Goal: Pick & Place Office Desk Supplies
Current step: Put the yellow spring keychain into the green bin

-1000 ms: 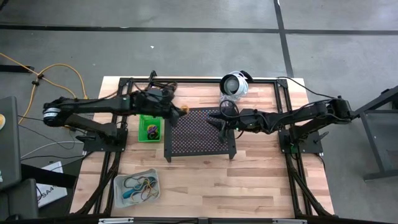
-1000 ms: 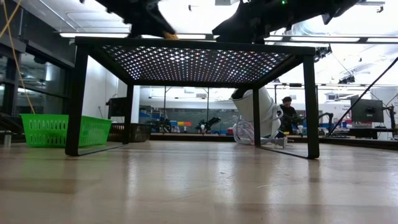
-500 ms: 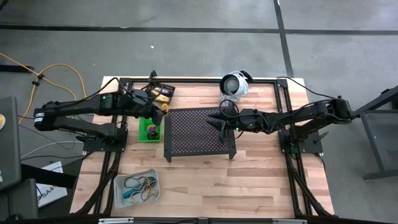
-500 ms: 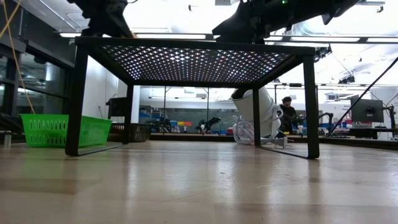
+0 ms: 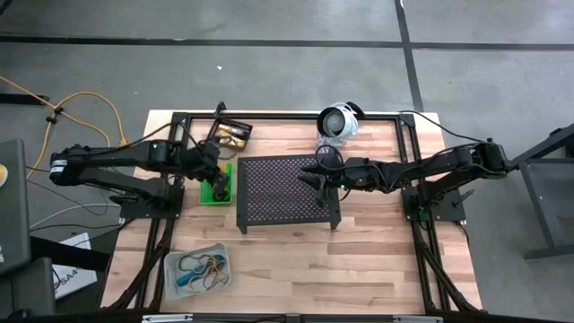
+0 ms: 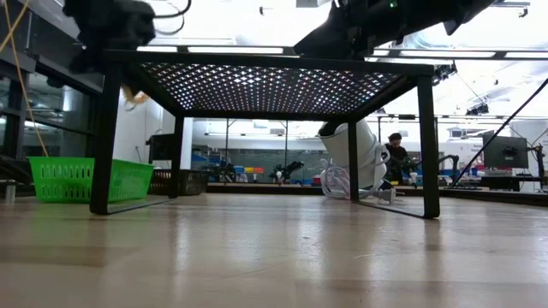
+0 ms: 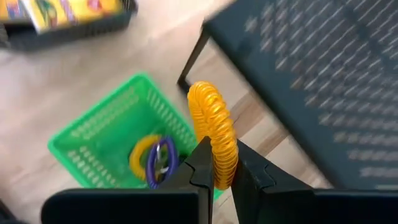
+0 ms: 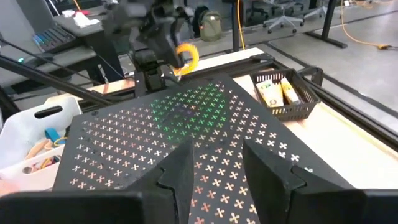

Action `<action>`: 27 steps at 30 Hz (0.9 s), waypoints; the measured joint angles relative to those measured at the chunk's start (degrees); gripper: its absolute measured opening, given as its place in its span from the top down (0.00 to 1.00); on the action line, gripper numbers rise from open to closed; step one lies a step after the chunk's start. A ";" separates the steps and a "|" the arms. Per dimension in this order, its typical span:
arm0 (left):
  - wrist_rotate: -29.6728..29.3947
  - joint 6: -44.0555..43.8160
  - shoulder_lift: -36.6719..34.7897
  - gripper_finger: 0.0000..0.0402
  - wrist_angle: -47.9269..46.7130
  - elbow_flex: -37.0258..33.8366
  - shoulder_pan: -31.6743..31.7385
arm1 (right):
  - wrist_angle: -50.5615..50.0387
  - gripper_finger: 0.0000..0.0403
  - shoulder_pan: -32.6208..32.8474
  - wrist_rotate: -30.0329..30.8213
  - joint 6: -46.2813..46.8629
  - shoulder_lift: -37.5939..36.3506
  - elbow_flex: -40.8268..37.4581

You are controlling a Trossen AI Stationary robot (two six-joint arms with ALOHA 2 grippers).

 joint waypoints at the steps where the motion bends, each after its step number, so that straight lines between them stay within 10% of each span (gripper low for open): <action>1: -0.13 -0.71 0.00 0.94 0.02 -1.02 -0.75 | -0.24 0.69 0.00 0.00 0.12 0.00 0.00; 27: -8.78 -11.99 0.04 0.90 2.84 -16.69 -6.25 | -0.27 0.70 0.00 -0.04 0.34 -0.02 0.00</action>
